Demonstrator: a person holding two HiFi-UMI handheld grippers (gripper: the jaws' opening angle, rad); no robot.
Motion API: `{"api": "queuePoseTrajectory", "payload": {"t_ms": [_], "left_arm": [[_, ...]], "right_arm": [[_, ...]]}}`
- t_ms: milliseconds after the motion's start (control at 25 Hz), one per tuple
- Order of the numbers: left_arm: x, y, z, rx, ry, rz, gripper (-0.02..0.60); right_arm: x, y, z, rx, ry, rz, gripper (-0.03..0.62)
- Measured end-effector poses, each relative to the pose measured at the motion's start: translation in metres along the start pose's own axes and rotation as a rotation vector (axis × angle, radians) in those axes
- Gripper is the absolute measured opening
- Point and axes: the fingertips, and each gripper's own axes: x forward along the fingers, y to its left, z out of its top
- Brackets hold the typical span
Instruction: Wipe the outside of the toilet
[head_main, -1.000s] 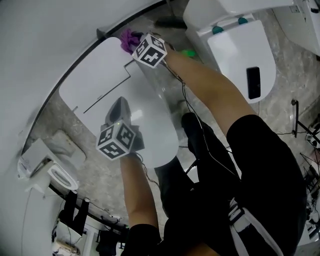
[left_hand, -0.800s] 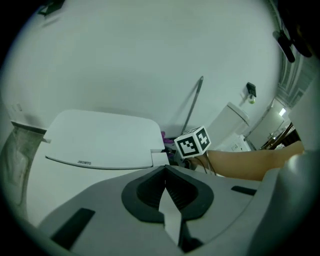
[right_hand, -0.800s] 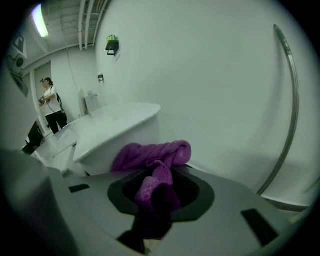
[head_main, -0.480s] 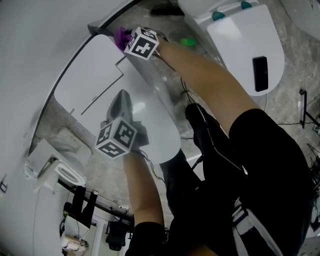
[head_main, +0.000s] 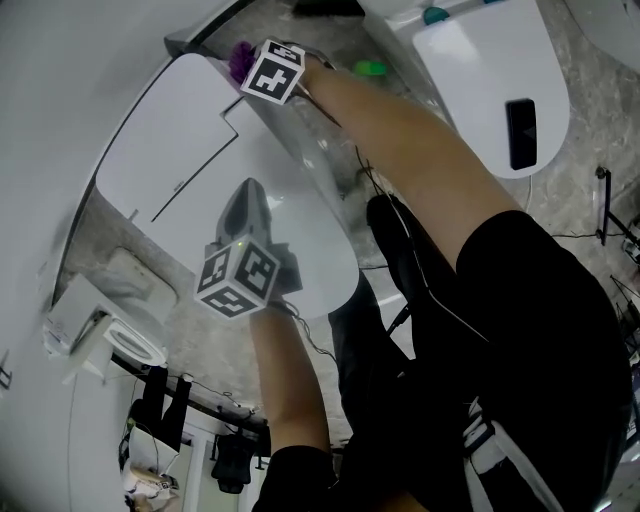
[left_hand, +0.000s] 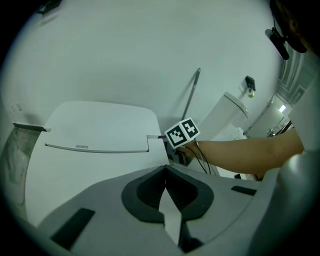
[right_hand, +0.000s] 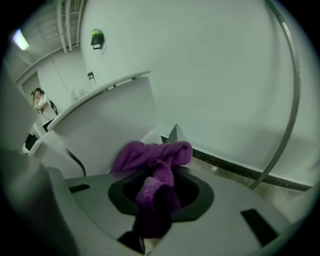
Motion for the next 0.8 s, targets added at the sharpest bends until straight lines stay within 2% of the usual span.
{"api": "queuePoseTrajectory", "payload": {"t_ms": [320,480,680,800], "left_arm": [[-0.007,0.012,-0.029,0.079,0.043,-0.021,0.006],[-0.013,0.013,-0.058,0.110,0.063,-0.020,0.006],[-0.024,0.006,-0.097,0.147,0.073,-0.048,0.005],[-0.033,0.009,-0.120,0.151,0.084,-0.067,0.006]], "right_arm": [[-0.004,0.034,-0.055,0.047,0.049,0.050,0.097],[-0.016,0.053,-0.083,0.071,0.048,0.047,0.094],[-0.029,0.081,-0.103,0.069,0.019,0.060,0.089],[-0.037,0.100,-0.126,0.099,0.037,0.077,0.089]]}}
